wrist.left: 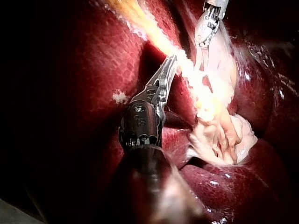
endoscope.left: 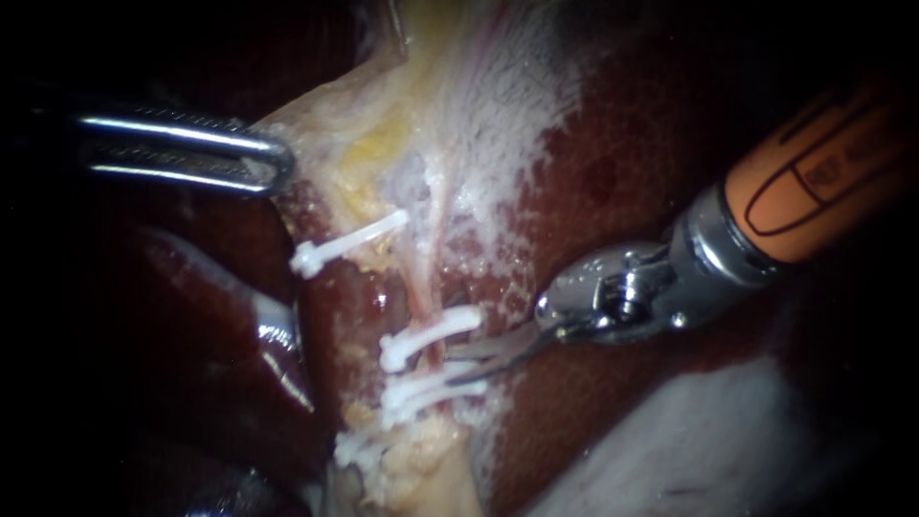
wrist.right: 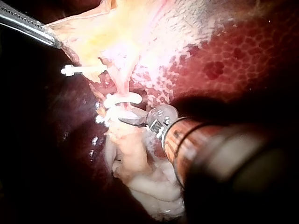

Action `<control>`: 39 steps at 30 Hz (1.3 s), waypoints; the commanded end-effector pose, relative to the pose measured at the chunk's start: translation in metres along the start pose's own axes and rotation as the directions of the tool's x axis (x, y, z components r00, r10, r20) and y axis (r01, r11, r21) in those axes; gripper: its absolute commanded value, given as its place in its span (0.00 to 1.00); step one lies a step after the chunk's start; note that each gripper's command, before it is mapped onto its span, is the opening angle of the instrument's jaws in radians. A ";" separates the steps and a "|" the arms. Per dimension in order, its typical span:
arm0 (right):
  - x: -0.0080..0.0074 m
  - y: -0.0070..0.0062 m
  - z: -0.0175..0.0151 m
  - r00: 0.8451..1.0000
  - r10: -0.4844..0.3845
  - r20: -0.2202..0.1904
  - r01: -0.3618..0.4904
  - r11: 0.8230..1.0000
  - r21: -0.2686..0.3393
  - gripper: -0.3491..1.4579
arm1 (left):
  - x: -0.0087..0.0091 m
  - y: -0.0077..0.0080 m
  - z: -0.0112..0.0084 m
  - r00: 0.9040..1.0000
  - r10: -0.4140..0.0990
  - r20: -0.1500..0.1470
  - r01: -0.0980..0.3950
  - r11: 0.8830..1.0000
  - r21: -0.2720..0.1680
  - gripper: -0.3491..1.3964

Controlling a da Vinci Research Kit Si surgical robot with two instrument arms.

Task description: Go to the cutting position right tube

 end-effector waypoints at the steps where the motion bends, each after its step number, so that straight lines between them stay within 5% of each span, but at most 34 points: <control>1: -0.0001 0.0002 0.0000 1.000 0.002 0.000 -0.002 1.000 -0.002 0.28 | -0.0001 -0.0001 0.0000 1.000 0.000 0.000 0.000 1.000 -0.001 0.00; 19: -0.0004 0.0013 -0.0001 1.000 0.000 0.001 0.000 1.000 -0.003 0.28 | 0.0002 -0.0005 0.0002 1.000 0.001 0.000 -0.001 1.000 -0.006 0.00; 39: 0.0015 0.0017 0.0023 1.000 0.004 -0.028 -0.004 1.000 0.003 0.28 | 0.0003 -0.0010 0.0007 1.000 0.003 0.000 -0.003 1.000 -0.001 0.00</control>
